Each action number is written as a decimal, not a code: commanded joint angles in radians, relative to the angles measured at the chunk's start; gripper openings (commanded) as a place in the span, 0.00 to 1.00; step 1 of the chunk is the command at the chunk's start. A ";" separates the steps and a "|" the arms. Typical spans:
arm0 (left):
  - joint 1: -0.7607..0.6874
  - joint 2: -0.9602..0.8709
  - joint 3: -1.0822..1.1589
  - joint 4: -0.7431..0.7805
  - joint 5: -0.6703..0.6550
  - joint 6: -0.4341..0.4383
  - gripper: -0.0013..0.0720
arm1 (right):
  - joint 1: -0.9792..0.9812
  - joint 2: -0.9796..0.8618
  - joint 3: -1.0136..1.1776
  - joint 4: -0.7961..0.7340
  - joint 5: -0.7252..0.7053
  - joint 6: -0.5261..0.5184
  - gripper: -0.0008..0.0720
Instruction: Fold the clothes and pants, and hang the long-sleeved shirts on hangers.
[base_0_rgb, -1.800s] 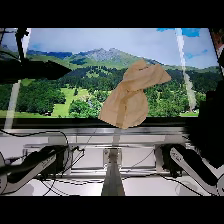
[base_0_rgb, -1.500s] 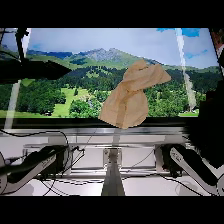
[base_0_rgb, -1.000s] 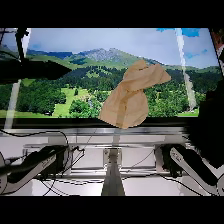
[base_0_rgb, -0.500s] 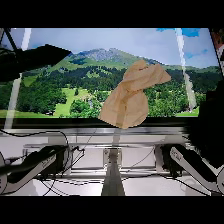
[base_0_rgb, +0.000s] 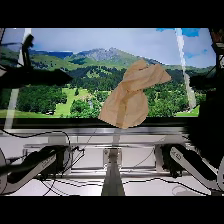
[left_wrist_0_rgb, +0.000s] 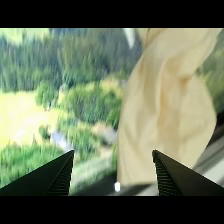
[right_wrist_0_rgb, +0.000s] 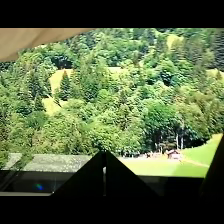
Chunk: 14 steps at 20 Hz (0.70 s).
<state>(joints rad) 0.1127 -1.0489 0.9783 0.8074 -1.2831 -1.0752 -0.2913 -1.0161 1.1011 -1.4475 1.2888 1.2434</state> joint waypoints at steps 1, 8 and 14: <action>-0.051 0.000 -0.174 0.066 -0.052 0.006 0.79 | -0.001 -0.001 -0.040 0.032 -0.096 -0.052 0.03; -0.350 -0.053 -0.413 -0.107 0.268 0.069 0.79 | -0.001 -0.001 -0.040 0.033 -0.185 -0.052 0.03; -0.507 -0.224 -0.410 -0.145 0.381 0.069 0.68 | -0.001 -0.001 -0.042 0.031 -0.209 -0.052 0.03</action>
<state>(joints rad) -0.3313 -1.2026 0.5751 0.6903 -0.9588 -1.0103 -0.2924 -1.0168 1.0615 -1.4162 1.1030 1.1923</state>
